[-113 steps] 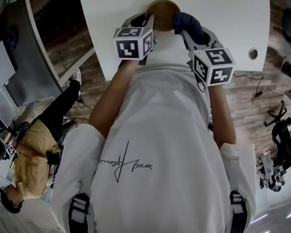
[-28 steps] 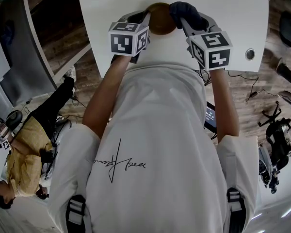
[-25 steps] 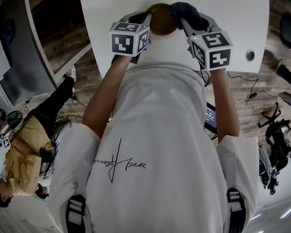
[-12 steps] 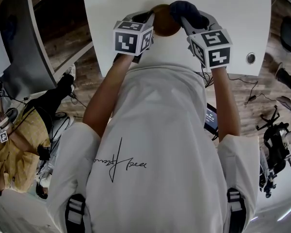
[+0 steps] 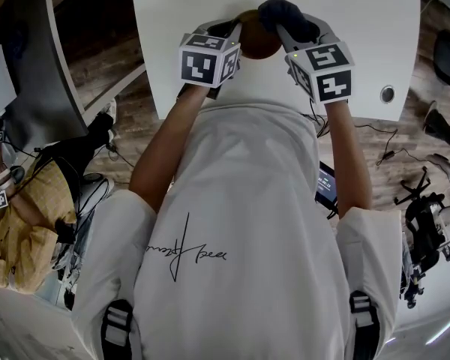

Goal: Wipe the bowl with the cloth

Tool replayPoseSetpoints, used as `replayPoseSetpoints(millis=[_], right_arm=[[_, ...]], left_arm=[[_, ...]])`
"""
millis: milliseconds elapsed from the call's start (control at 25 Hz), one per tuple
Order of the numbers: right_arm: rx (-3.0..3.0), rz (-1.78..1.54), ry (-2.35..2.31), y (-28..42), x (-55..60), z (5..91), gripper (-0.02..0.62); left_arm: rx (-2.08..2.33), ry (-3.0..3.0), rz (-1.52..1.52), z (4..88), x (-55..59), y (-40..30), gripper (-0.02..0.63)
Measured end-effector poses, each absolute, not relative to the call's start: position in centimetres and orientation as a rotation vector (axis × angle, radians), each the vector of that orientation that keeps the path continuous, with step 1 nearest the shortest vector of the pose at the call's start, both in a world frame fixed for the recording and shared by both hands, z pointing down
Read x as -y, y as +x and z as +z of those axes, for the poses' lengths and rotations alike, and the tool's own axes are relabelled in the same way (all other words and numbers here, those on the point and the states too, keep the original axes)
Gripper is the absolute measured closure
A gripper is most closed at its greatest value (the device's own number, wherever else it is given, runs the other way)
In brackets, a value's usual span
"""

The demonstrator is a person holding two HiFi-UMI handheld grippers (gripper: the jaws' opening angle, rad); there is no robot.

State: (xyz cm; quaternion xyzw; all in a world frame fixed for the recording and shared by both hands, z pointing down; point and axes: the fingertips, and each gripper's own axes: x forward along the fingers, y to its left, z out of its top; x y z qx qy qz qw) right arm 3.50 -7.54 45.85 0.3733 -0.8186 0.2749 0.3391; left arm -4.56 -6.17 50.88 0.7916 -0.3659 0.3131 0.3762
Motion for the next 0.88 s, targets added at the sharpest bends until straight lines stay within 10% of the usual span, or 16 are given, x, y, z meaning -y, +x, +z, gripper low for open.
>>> replayPoseSetpoints(millis=[880], right_arm=[[2.167, 0.681, 0.901, 0.4, 8.7, 45.7, 0.523]], left_arm=[[0.944, 2.012, 0.803, 50.8, 6.5, -4.7, 0.594]])
